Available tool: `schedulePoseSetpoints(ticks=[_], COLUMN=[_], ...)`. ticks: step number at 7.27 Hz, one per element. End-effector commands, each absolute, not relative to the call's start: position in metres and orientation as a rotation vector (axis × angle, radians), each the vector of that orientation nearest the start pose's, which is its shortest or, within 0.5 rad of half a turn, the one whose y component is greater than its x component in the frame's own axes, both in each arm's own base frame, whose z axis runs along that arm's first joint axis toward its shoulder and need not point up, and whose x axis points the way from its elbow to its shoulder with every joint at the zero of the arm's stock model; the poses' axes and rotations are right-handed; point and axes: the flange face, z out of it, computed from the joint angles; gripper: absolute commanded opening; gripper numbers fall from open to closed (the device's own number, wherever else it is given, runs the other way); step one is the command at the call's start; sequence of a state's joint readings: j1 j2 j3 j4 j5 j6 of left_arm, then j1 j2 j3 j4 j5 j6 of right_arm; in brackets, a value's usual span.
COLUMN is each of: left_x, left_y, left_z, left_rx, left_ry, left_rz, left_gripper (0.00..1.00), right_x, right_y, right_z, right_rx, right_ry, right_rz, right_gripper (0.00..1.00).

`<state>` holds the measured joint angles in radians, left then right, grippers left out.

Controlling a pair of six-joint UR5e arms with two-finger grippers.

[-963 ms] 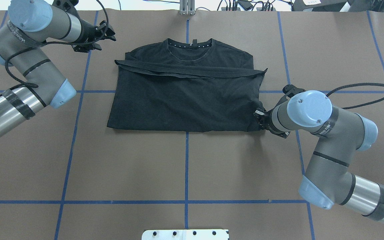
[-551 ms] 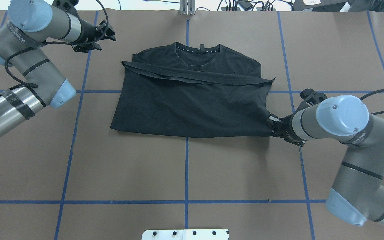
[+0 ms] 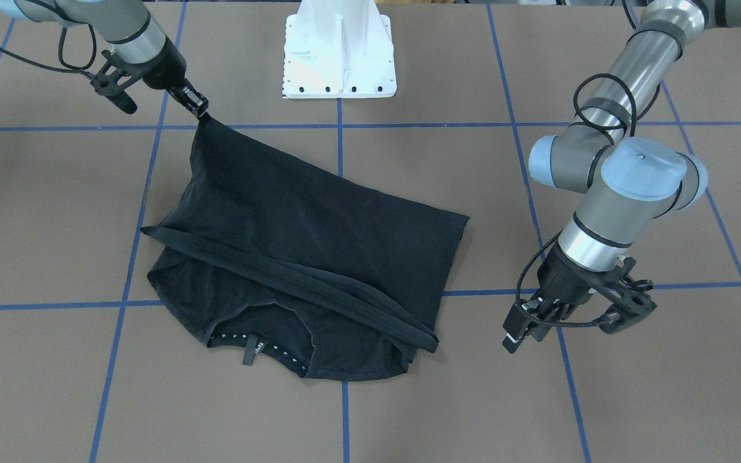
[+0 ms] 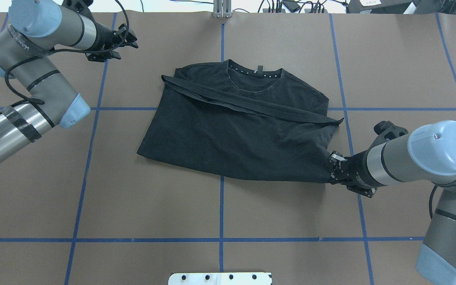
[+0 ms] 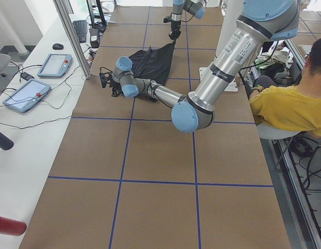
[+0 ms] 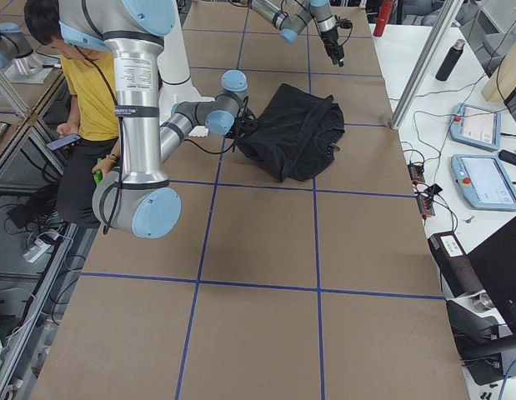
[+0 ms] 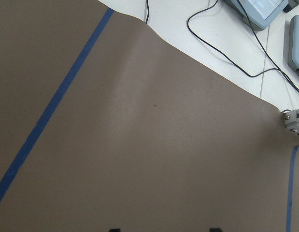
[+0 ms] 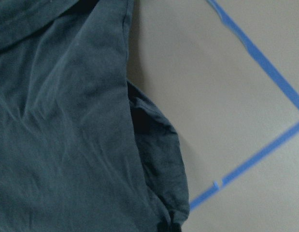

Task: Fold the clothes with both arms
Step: 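Drag the grasped corner toward the robot with the right gripper, then grasp the shirt edge nearest the left gripper while the right gripper holds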

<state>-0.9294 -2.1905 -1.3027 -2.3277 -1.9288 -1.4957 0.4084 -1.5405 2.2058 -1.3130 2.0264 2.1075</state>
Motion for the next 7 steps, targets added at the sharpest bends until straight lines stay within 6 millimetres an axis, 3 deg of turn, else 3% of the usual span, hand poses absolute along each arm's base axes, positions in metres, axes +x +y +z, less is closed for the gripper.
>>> schedulePoseSetpoints(ticks=[1, 2, 3, 4, 5, 6, 7], left_x=[0.353, 0.339, 0.336, 0.353, 0.370, 0.386, 0.400], left_y=[-0.629, -0.602, -0.585, -0.564, -0.532, -0.481, -0.449], left_z=[0.316, 0.310, 0.304, 0.296, 0.314, 0.343, 0.353], left_rx=[0.247, 0.213, 0.202, 0.158, 0.128, 0.142, 0.141], left_ry=[1.171, 1.187, 1.184, 1.194, 1.176, 1.133, 1.116], left_rz=[-0.535, -0.509, -0.504, -0.514, -0.516, -0.500, -0.489], left_gripper=[0.69, 0.69, 0.70, 0.72, 0.72, 0.73, 0.74], right_x=[-0.409, -0.408, -0.405, -0.388, -0.359, -0.350, -0.346], right_y=[-0.184, -0.176, -0.176, -0.189, -0.216, -0.237, -0.259], right_z=[0.314, 0.319, 0.316, 0.296, 0.275, 0.266, 0.257], right_rx=[-0.625, -0.628, -0.635, -0.628, -0.593, -0.561, -0.519], right_ry=[-0.818, -0.803, -0.807, -0.861, -0.939, -0.982, -1.023], right_rz=[0.547, 0.536, 0.532, 0.548, 0.598, 0.632, 0.661], right_gripper=[0.30, 0.99, 1.00, 1.00, 1.00, 1.00, 1.00])
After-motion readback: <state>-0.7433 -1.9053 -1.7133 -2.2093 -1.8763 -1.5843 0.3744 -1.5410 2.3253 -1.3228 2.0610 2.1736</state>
